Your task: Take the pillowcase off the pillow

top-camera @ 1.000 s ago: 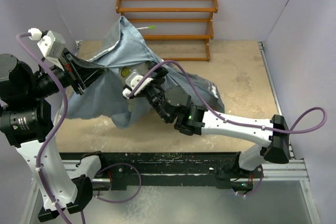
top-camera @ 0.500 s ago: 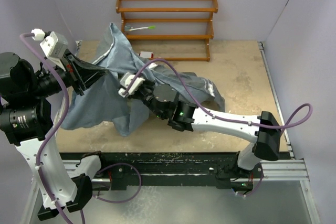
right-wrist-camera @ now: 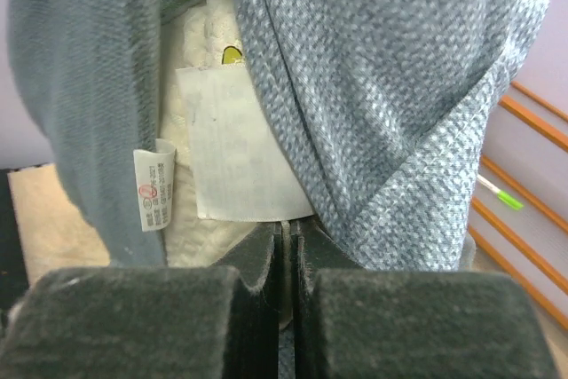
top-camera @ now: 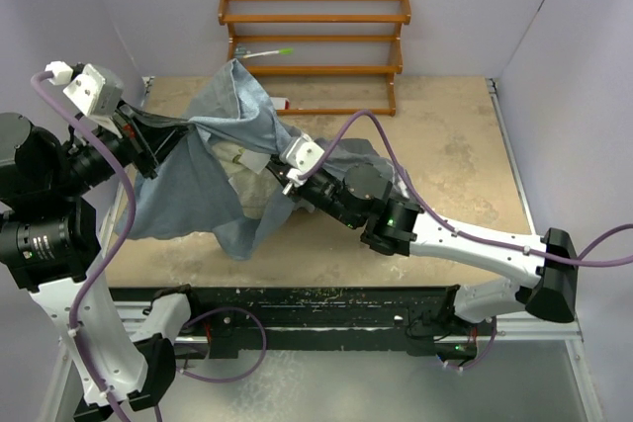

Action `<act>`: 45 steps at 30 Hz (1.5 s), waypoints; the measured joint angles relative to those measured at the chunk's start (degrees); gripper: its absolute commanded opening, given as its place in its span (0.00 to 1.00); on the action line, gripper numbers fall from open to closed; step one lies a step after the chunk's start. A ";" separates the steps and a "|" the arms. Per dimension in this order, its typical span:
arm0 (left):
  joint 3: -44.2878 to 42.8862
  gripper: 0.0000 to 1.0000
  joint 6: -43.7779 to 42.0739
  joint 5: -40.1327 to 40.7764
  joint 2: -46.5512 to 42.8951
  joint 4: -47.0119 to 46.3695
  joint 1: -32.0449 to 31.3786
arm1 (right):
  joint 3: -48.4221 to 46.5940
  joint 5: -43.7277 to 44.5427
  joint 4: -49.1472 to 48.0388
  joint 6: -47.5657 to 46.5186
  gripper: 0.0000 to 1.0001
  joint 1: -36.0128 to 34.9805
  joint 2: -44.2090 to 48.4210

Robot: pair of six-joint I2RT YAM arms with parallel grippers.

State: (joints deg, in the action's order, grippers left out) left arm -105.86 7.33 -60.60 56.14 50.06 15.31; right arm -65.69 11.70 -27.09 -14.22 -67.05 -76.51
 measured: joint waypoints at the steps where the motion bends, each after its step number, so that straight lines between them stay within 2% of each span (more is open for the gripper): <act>1: 0.07 0.00 0.02 1.38 -0.09 -0.39 0.00 | 0.31 -1.07 0.11 0.55 0.00 0.00 0.48; 7: 1.25 0.00 -0.66 7.96 -0.11 -2.47 -0.02 | 1.62 -5.31 1.25 3.23 0.00 -1.84 2.12; 12: 1.53 0.00 0.15 9.92 1.36 -3.45 -0.09 | 2.67 -5.73 1.99 3.61 0.00 -5.55 2.36; 19: 4.04 0.00 9.42 8.33 4.98 -7.15 -0.11 | -6.45 -5.14 2.29 3.17 0.00 -11.02 -10.34; 25: 7.41 0.00 8.09 10.75 5.55 -5.20 -0.11 | -6.40 -3.72 3.58 1.60 0.00 -12.83 -12.22; 31: 8.57 0.00 7.96 15.37 4.96 -5.84 -0.44 | -0.83 -3.23 4.94 1.29 0.00 -13.68 -4.42; 38: 10.49 0.00 3.04 33.86 5.68 -15.72 -0.22 | 12.83 -5.11 9.92 4.02 0.00 -17.81 13.51; 40: 12.15 0.00 2.10 35.69 6.03 -16.63 -0.22 | 15.34 -5.27 10.75 5.20 0.00 -18.08 16.83; 41: 13.11 0.01 1.84 35.67 6.49 -16.59 -0.22 | 16.65 -4.94 10.43 5.75 0.00 -17.99 18.32; 43: 14.36 0.16 0.98 32.57 7.50 -15.87 -0.07 | 17.90 -2.95 10.58 6.38 0.00 -17.68 20.44; 44: 14.84 0.25 0.55 29.22 8.02 -15.28 0.00 | 17.75 -1.60 10.56 6.62 0.00 -17.44 20.55; 45: 15.06 0.40 0.31 25.05 8.44 -14.29 0.00 | 16.74 -0.28 11.10 6.84 0.00 -16.85 19.93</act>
State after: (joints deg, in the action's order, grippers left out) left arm -90.80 7.64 -35.55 64.58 35.77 15.31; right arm -48.95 11.42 -15.99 -7.38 -83.90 -56.58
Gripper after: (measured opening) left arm 0.132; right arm 0.012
